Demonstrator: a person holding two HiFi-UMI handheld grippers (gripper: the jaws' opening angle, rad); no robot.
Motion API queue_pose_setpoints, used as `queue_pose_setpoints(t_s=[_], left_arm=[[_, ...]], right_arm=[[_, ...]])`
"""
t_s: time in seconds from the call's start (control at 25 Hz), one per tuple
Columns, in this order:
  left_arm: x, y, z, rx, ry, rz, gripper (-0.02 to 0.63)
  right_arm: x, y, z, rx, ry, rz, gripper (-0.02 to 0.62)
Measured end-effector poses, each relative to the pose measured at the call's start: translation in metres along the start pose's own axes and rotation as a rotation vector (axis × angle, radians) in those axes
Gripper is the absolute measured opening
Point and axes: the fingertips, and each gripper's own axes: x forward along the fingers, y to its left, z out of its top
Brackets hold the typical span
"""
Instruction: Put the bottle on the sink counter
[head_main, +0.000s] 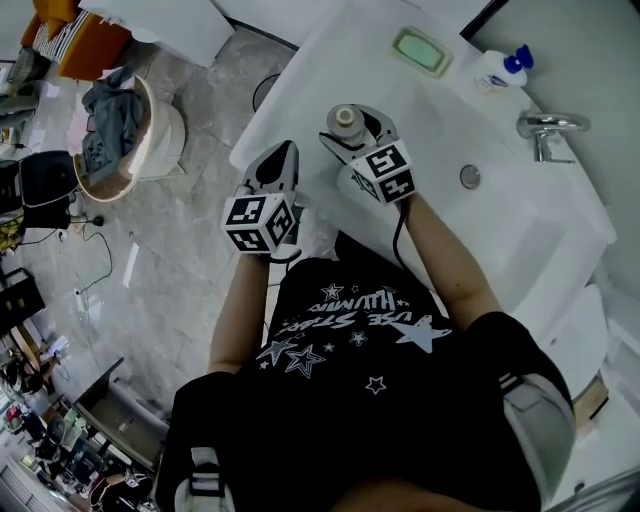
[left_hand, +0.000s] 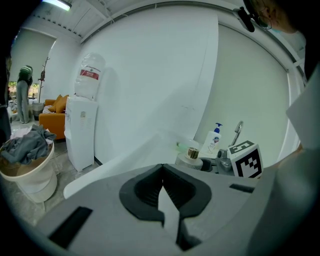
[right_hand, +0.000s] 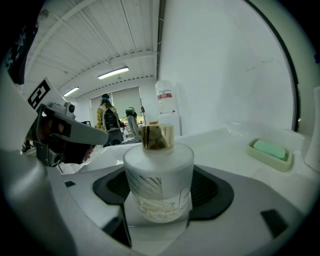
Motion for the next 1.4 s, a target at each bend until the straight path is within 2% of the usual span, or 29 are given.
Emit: queue_pose_setpoints(t_s=[0.32, 0.8, 1.4], left_arm=[[-0.004, 0.004, 0.0, -0.007, -0.01, 0.015, 0.008], [-0.012, 0.004, 0.001, -0.014, -0.023, 0.006, 0.008], [-0.039, 0.001, 0.004, -0.017, -0.052, -0.028, 0.008]], right_arm=[[0.005, 0.005, -0.001, -0.066, 0.0, -0.017, 0.327], [0.008, 0.005, 0.001, -0.082, 0.001, -0.04, 0.327], [-0.009, 0.008, -0.017, 0.014, 0.074, -0.091, 0.337]])
